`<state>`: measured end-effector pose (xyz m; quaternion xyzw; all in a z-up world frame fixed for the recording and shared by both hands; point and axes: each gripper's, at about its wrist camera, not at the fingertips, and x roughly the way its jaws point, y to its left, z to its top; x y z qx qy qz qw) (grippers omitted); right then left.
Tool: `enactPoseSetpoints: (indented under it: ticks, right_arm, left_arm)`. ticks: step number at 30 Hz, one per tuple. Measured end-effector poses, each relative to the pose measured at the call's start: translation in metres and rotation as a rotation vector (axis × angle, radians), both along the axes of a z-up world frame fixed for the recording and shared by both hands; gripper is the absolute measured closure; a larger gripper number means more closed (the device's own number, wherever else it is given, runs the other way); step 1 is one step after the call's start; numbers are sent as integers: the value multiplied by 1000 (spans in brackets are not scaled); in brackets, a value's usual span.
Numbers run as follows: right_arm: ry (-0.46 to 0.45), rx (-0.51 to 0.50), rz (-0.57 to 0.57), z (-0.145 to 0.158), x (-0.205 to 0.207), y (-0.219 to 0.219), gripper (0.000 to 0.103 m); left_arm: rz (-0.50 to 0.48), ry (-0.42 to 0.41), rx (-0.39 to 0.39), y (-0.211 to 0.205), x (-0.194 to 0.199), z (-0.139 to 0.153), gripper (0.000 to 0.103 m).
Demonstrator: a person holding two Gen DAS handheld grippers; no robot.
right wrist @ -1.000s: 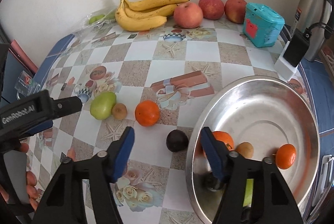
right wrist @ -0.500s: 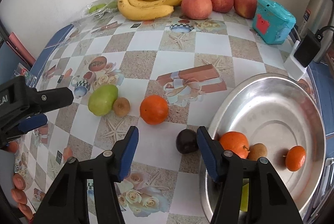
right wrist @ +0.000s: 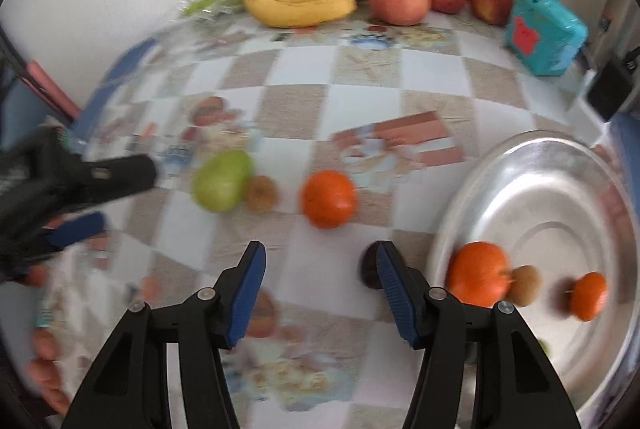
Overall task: Organize fruits
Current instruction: 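Move both open grippers toward the dark plum and green pear on the table, then close the right gripper on another dark plum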
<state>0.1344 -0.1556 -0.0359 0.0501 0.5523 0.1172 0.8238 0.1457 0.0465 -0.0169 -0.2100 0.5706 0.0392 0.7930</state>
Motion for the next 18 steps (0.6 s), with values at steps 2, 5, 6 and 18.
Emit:
enactPoseSetpoints:
  ticks: [2,5,6,18]
  right_arm:
    - [-8,52,3,5,-1,2,44]
    - [-33,-21,-2,9,0,5,46]
    - [-36,-40,-5,8,0,5,48]
    - [-20,-245,-36,-14,6,-3,65]
  left_arm:
    - [3,1,1,1,0,0,0]
    - [6,3,3,1,0,-1,0]
    - [5,5,3,1,0,-2,0]
    - [2,14,7,0,1,-5,0]
